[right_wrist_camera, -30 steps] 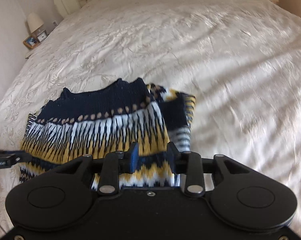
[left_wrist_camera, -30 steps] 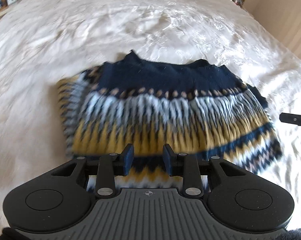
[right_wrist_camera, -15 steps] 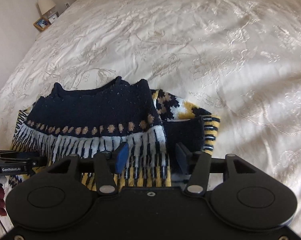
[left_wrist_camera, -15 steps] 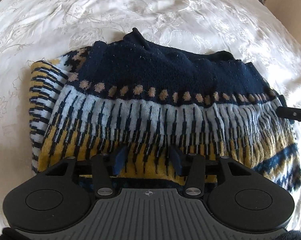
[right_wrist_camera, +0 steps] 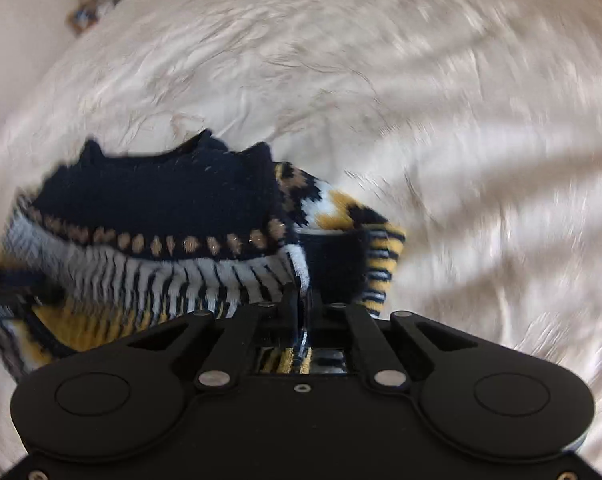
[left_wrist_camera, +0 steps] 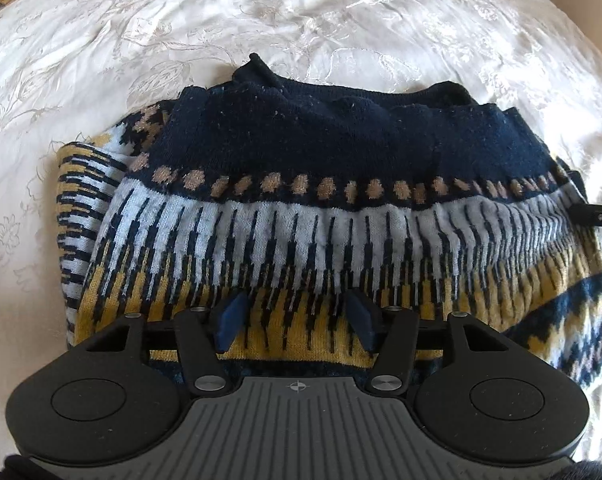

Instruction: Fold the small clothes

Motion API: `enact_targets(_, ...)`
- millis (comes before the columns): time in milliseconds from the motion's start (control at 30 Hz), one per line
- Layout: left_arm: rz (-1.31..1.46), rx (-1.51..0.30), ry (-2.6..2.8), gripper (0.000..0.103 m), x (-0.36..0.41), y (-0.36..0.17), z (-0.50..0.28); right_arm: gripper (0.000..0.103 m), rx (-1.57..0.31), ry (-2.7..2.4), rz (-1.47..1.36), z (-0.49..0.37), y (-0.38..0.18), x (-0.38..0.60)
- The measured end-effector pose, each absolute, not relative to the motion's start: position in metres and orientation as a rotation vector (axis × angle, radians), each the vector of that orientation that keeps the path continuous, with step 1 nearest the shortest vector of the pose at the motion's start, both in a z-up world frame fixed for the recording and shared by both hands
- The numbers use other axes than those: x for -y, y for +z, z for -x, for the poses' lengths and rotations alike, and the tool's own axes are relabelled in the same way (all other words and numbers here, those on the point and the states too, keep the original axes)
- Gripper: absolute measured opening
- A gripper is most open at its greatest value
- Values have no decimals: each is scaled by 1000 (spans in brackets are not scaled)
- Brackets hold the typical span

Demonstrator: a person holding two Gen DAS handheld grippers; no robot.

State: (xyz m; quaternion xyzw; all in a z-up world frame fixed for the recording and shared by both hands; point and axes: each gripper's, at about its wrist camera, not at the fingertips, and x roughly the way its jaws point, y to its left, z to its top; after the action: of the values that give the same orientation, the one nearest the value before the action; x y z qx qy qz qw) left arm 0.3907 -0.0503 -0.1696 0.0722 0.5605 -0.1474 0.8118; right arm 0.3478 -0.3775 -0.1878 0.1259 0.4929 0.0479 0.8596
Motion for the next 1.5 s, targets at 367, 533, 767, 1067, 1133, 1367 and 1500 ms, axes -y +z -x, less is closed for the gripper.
enact_targets(367,-164,-1124,-353,57,71,-135,-383,69,-880,130,-566,-294,-174,427)
enact_targets(533,-178,-1133,-405,58,101,-143,-396,72,-918,150,-664,-295,-191,439)
enact_targets(767,-210,-1197,-401,77,126,-175,-415,82,-957,233,-701,-312,-206,426)
enact_targets(1067,-223,-1232,-395,94,134,-187,-424,89,-1002,296,-690,-325,-223,409)
enact_targets(1133,-221,-1218,-384,96,134,-189,-422,94,-999,299,-692,-324,-223,408)
enact_targets(1367,-246,-1218,-349,101,140,-194,-417,103,-1027,308,-649,-331,-223,397)
enact_targets(1500,-258,-1187,-363,80,138,-181,-418,89,-1011,303,-735,-331,-226,407)
